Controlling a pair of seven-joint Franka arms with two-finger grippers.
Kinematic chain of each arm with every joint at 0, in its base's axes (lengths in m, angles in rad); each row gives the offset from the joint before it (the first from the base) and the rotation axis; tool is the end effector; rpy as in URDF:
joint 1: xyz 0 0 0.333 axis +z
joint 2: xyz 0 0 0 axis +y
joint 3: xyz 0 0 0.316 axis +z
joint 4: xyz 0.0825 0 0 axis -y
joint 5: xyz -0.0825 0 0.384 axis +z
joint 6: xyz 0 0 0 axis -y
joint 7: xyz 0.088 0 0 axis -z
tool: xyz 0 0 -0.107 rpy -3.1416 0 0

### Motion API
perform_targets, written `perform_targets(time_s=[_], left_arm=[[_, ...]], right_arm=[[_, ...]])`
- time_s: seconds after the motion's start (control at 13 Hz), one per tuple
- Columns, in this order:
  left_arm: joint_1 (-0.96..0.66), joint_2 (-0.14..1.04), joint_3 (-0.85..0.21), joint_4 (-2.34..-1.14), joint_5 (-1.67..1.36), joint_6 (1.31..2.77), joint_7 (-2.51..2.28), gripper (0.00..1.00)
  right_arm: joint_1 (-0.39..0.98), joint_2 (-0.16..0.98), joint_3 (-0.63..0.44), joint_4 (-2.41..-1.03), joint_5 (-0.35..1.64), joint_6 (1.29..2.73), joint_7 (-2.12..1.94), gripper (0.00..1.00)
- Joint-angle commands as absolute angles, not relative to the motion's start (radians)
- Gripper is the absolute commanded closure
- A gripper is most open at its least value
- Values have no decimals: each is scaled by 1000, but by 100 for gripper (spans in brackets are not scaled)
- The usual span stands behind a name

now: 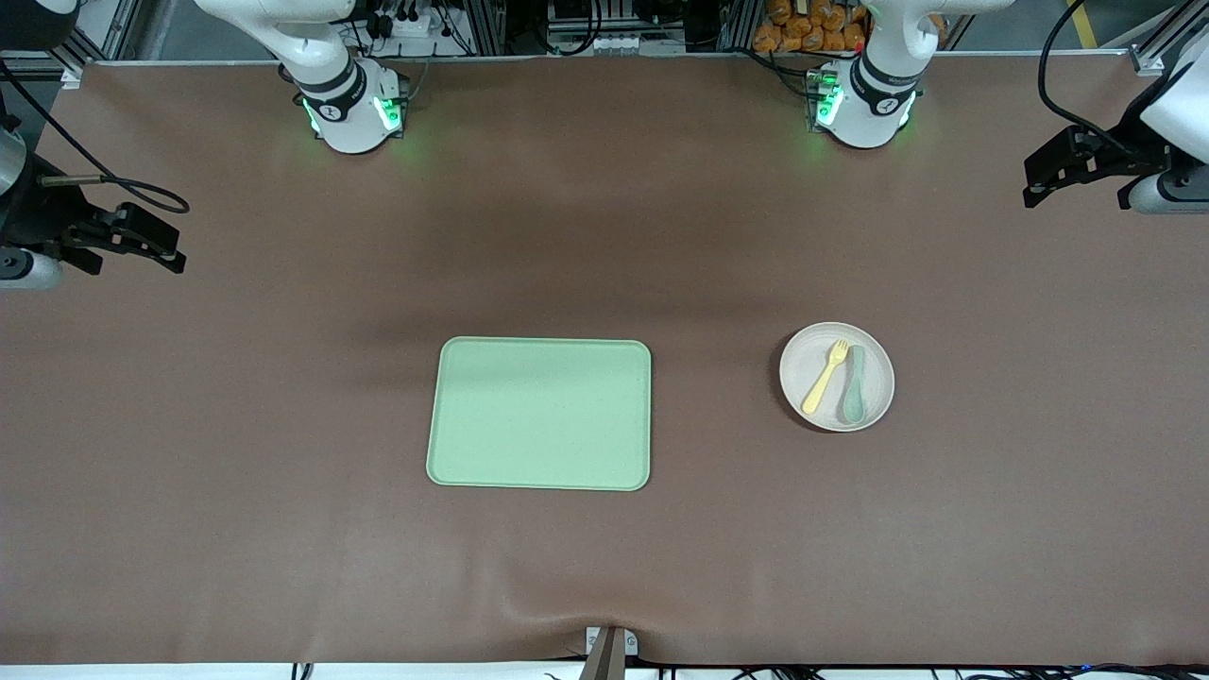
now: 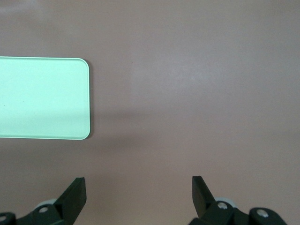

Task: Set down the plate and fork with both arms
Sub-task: 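Move the left gripper toward the white plate's rim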

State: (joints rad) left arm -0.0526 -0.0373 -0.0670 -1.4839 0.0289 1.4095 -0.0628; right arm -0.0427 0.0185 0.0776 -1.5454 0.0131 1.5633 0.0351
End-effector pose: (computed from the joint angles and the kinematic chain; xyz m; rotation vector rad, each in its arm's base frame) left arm 0.5220 -0.0601 0.6711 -3.1057 0.0817 0.0531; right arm 0.5593 0.0205 0.6256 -3.1271 0.0002 0.0016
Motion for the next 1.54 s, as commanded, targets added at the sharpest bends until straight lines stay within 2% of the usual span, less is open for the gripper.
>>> perform_targets(time_s=[0.0,0.23,0.54,0.69,1.46], left_arm=[[-46,-15,-69,-1460,9,1399,-46,0],[-28,8,-69,-1552,8,1463,-40,0],[11,5,-69,-1814,-18,1780,-17,0],[9,32,-69,-1885,-18,1900,-14,0],[57,291,-69,-1983,-175,2205,141,0]], right_arm=[[-57,-2,84,-1559,18,1555,34,0],[-57,-2,84,-1559,18,1555,34,0],[-57,-2,84,-1560,18,1555,34,0],[-57,2,84,-1559,18,1552,34,0],[-57,2,84,-1559,18,1551,34,0]])
